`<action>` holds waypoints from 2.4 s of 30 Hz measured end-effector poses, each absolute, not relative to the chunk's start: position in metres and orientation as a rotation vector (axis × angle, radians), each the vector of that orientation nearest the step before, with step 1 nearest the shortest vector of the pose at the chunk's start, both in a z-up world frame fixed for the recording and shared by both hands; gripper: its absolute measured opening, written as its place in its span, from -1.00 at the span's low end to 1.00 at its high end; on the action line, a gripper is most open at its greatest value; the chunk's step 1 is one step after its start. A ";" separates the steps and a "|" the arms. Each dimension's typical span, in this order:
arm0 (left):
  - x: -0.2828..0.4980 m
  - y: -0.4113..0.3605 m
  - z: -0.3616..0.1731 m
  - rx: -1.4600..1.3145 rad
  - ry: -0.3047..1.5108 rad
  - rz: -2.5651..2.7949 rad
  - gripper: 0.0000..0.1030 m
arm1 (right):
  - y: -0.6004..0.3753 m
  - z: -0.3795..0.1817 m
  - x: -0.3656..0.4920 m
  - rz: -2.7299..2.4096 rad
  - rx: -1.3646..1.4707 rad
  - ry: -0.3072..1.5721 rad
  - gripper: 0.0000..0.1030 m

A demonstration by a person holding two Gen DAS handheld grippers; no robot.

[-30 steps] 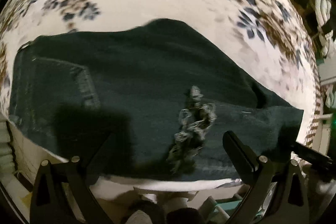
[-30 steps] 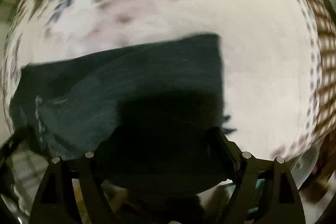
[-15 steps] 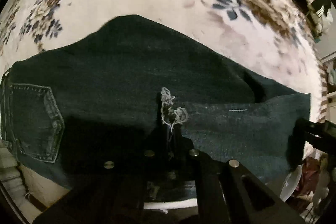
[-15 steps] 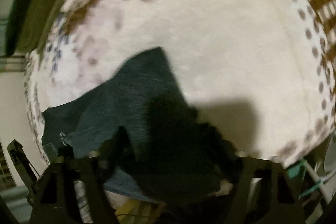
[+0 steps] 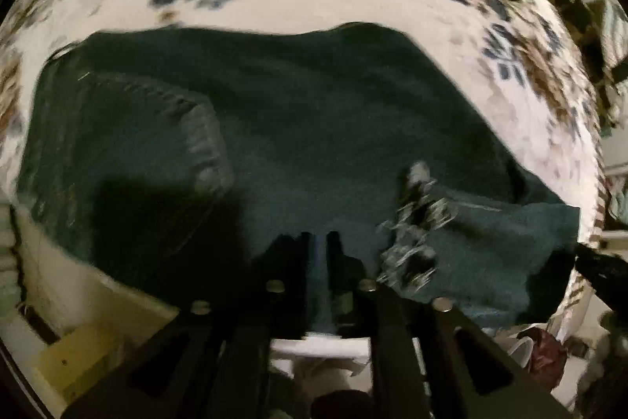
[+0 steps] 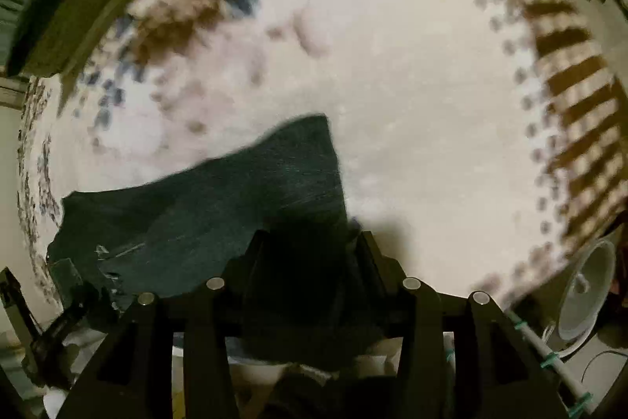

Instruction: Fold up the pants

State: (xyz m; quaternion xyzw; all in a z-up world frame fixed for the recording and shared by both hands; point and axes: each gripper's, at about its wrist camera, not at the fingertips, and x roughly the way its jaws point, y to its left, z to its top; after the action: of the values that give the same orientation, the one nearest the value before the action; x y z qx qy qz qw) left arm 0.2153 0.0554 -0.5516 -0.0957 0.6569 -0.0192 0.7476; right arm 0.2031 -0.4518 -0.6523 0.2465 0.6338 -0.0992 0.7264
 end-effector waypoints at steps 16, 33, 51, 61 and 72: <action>0.149 0.140 -0.555 -0.206 1.479 0.138 0.67 | -0.168 -0.672 0.222 0.359 -0.349 1.325 -0.91; 0.157 0.137 -0.558 -0.241 1.446 0.171 0.67 | -0.265 -0.646 0.242 0.306 0.508 1.407 -0.13; 0.176 0.263 -0.597 -0.880 1.068 0.288 0.67 | -0.281 -0.660 0.241 0.152 0.500 1.435 0.09; 0.167 0.272 -0.587 -0.950 0.878 0.337 -0.45 | -0.304 -0.664 0.234 0.060 0.469 1.424 0.09; 0.157 0.148 -0.426 -0.381 0.673 0.128 -0.57 | -0.346 -0.648 0.196 -0.129 0.348 1.402 0.77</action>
State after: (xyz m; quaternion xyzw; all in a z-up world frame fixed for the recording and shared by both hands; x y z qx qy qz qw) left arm 0.1570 0.1475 -0.4258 -0.1857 0.3278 0.0625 0.9242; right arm 0.1958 -0.3462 -0.6478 0.1592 0.6413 -0.0592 0.7483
